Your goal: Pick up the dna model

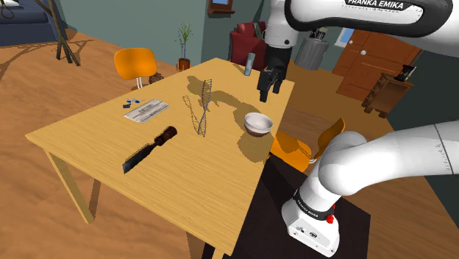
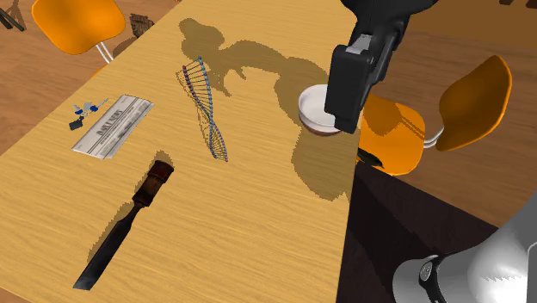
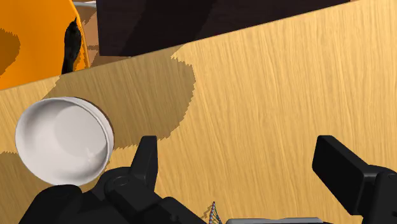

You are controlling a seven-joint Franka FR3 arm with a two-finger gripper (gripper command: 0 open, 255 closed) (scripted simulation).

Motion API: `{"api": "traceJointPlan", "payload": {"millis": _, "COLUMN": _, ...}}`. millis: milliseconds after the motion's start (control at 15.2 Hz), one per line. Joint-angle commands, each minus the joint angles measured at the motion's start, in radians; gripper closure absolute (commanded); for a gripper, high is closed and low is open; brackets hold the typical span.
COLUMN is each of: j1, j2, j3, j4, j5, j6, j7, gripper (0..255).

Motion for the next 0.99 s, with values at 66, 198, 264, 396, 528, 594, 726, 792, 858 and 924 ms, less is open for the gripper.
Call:
{"api": "traceJointPlan", "payload": {"millis": 66, "j1": -0.004, "j2": -0.006, "j3": 0.013, "j4": -0.033, "j5": 0.009, "j6": 0.056, "j7": 0.036, "gripper": 0}}
{"api": "traceJointPlan", "payload": {"millis": 198, "j1": -0.014, "j2": -0.009, "j3": 0.041, "j4": -0.093, "j5": 0.024, "j6": 0.171, "j7": 0.109, "gripper": 0}}
{"api": "traceJointPlan", "payload": {"millis": 264, "j1": -0.019, "j2": -0.006, "j3": 0.056, "j4": -0.120, "j5": 0.030, "j6": 0.230, "j7": 0.145, "gripper": 0}}
{"api": "traceJointPlan", "payload": {"millis": 396, "j1": -0.032, "j2": 0.008, "j3": 0.088, "j4": -0.168, "j5": 0.039, "j6": 0.349, "j7": 0.218, "gripper": 0}}
{"api": "traceJointPlan", "payload": {"millis": 528, "j1": -0.047, "j2": 0.035, "j3": 0.122, "j4": -0.207, "j5": 0.043, "j6": 0.471, "j7": 0.293, "gripper": 0}}
{"api": "traceJointPlan", "payload": {"millis": 594, "j1": -0.057, "j2": 0.052, "j3": 0.140, "j4": -0.223, "j5": 0.042, "j6": 0.533, "j7": 0.332, "gripper": 0}}
{"api": "traceJointPlan", "payload": {"millis": 726, "j1": -0.080, "j2": 0.096, "j3": 0.179, "j4": -0.247, "j5": 0.035, "j6": 0.657, "j7": 0.413, "gripper": 0}}
{"api": "traceJointPlan", "payload": {"millis": 792, "j1": -0.095, "j2": 0.122, "j3": 0.200, "j4": -0.255, "j5": 0.028, "j6": 0.718, "j7": 0.455, "gripper": 0}}
{"api": "traceJointPlan", "payload": {"millis": 858, "j1": -0.113, "j2": 0.150, "j3": 0.223, "j4": -0.261, "j5": 0.018, "j6": 0.779, "j7": 0.500, "gripper": 0}}
{"api": "traceJointPlan", "payload": {"millis": 924, "j1": -0.134, "j2": 0.181, "j3": 0.247, "j4": -0.263, "j5": 0.004, "j6": 0.839, "j7": 0.547, "gripper": 0}}
